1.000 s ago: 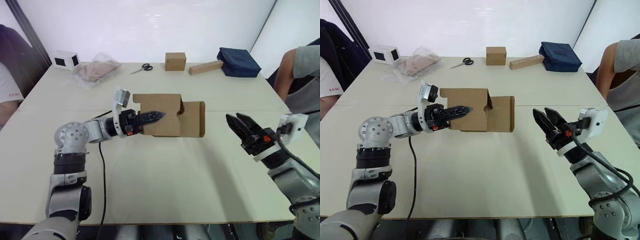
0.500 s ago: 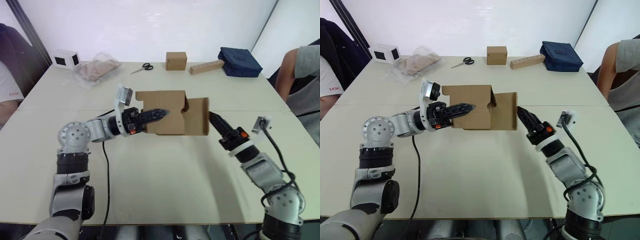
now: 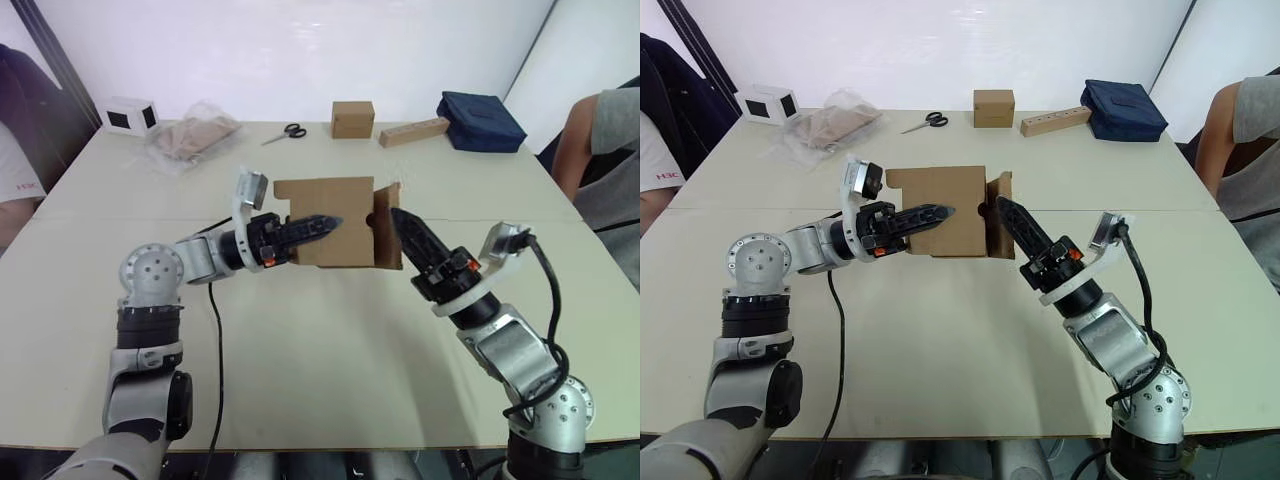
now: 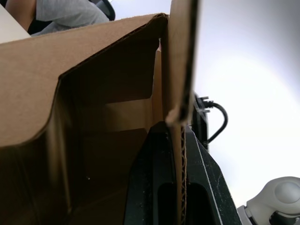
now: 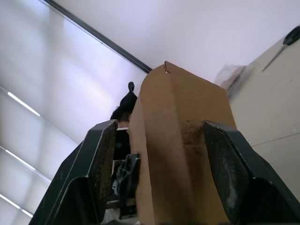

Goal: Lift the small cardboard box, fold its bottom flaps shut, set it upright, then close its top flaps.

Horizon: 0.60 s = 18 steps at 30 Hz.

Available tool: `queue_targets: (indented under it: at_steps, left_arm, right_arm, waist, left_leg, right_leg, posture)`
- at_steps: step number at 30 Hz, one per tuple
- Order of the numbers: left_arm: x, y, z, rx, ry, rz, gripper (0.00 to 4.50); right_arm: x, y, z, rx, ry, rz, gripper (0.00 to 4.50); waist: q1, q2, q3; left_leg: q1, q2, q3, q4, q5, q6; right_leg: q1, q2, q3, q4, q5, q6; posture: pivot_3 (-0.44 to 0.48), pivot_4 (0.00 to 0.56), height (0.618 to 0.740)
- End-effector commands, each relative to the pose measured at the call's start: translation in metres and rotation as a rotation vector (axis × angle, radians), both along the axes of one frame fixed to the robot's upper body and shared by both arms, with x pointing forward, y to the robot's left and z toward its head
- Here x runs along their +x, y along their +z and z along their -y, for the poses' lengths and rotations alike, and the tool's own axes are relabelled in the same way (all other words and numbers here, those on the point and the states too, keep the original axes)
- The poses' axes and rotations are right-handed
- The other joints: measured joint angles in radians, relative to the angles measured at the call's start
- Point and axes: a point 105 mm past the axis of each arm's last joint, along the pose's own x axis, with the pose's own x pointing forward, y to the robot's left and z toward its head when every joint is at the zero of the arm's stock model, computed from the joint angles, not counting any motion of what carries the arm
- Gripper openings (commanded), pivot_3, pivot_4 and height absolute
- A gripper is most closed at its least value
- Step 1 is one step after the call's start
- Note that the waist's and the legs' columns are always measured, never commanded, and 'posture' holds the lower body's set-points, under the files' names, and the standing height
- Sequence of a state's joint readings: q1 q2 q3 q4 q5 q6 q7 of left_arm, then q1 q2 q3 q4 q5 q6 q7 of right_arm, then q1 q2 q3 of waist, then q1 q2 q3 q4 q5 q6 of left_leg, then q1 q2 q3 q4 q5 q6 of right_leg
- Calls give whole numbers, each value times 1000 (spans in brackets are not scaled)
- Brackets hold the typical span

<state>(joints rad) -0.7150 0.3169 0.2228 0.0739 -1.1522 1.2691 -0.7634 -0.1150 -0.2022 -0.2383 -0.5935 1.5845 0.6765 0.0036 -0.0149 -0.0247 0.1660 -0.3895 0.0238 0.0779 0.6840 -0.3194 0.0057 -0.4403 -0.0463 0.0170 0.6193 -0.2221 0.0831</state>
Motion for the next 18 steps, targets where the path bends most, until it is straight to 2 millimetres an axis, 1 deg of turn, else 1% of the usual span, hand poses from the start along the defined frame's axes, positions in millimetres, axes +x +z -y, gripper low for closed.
queue_targets:
  at_steps: [1, 3, 8, 10, 12, 13, 14, 18]
  left_arm:
    - [-3, 9, -2, -27, 0, 40, 0]
    - [-3, 9, -2, -27, 1, 40, 0]
    - [-3, 10, -2, -26, 4, 42, 0]
    - [-4, 10, -2, -26, 4, 44, 0]
    - [-4, 10, -2, -26, 5, 44, 0]
    - [-4, 10, -2, -26, 6, 44, 0]
    - [-4, 10, -2, -27, 6, 44, 0]
    - [-4, 10, -2, -27, 5, 45, 0]
  right_arm:
    - [-8, 9, -4, -13, 15, 43, 3012]
    - [-7, 6, -5, -36, 11, 33, 3012]
    - [-7, 3, -5, -48, 7, 32, 3012]
    - [-6, 2, -4, -50, 2, 30, 2466]
    - [-5, 2, -3, -57, -3, 29, 2117]
    - [-5, 1, -3, -59, -5, 27, 1605]
    - [-4, 1, -3, -62, -7, 25, 1218]
    - [-3, 1, -3, -73, -8, 24, 1218]
  waist:
    - [0, 0, 0]
    - [0, 0, 0]
    - [0, 0, 0]
    - [0, 0, 0]
    - [0, 0, 0]
    - [0, 0, 0]
    - [0, 0, 0]
    - [0, 0, 0]
  left_leg:
    - [0, 0, 0, 0, 0, 0]
    - [0, 0, 0, 0, 0, 0]
    - [0, 0, 0, 0, 0, 0]
    - [0, 0, 0, 0, 0, 0]
    - [0, 0, 0, 0, 0, 0]
    - [0, 0, 0, 0, 0, 0]
    - [0, 0, 0, 0, 0, 0]
    - [0, 0, 0, 0, 0, 0]
  right_leg:
    - [0, 0, 0, 0, 0, 0]
    - [0, 0, 0, 0, 0, 0]
    - [0, 0, 0, 0, 0, 0]
    - [0, 0, 0, 0, 0, 0]
    - [0, 0, 0, 0, 0, 0]
    - [0, 0, 0, 0, 0, 0]
    - [0, 0, 0, 0, 0, 0]
    - [0, 0, 0, 0, 0, 0]
  posture:
    - [0, 150, 740]
    - [0, 150, 740]
    - [0, 150, 740]
    - [0, 150, 740]
    - [0, 150, 740]
    - [0, 150, 740]
    - [0, 150, 740]
    - [0, 150, 740]
